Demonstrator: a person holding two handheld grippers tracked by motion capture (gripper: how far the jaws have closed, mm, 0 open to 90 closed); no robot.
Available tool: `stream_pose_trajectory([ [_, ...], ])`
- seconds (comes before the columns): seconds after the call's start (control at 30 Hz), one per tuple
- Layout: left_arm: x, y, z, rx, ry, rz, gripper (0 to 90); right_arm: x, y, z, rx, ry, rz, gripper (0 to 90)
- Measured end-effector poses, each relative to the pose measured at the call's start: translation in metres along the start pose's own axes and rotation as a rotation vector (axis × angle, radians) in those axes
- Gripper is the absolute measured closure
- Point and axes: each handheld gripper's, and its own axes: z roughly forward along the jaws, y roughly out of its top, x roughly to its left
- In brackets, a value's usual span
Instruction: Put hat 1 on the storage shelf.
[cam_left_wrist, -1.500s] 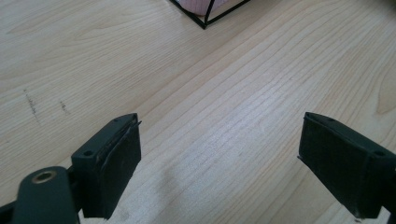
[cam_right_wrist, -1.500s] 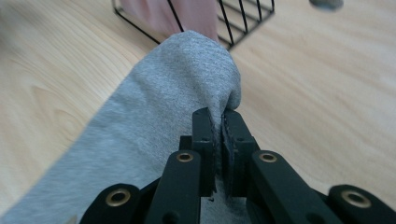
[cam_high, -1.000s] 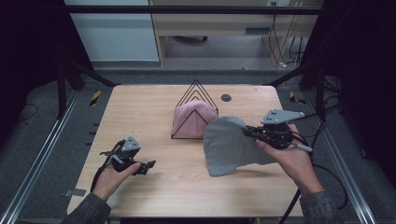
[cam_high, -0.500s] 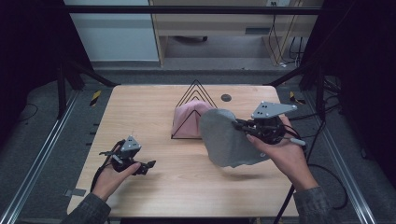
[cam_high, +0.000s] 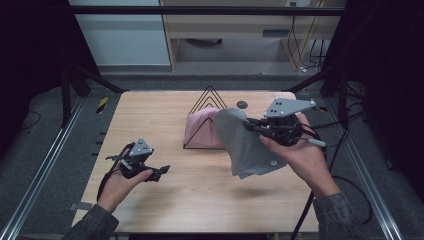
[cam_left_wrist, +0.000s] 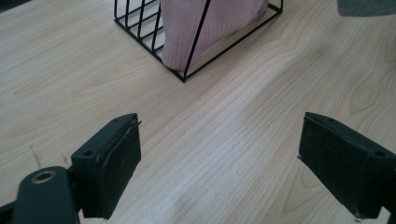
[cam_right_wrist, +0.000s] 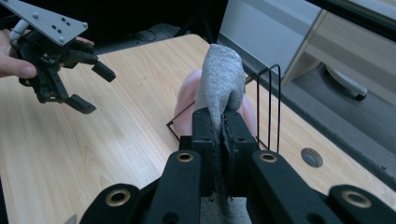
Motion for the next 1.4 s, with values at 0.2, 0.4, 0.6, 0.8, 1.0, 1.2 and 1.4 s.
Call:
stream_pose_trajectory([
  [0.2,0.000,0.022,-0.008,-0.015,-0.011,0.022,12.3,0.004,0.020,0.002,-0.018,0.003,-0.027,85.6],
  [0.4,0.000,0.044,-0.020,-0.053,-0.018,0.034,12.3,0.009,0.041,0.006,-0.025,0.012,-0.058,85.5],
  [0.6,-0.001,0.061,-0.029,-0.078,-0.017,0.051,12.4,0.010,0.057,0.014,-0.030,0.014,-0.069,85.5],
  [0.8,-0.002,0.073,-0.036,-0.093,-0.022,0.062,12.5,0.008,0.062,0.020,-0.033,0.015,-0.061,85.5],
  [1.0,-0.004,0.082,-0.039,-0.105,-0.023,0.077,12.7,0.007,0.067,0.025,-0.037,0.016,-0.058,85.4],
  [1.2,-0.006,0.088,-0.041,-0.117,-0.030,0.082,13.2,0.008,0.076,0.028,-0.044,0.024,-0.062,85.4],
  [1.4,-0.006,0.095,-0.042,-0.125,-0.042,0.091,14.0,0.012,0.081,0.035,-0.039,0.036,-0.071,85.4],
])
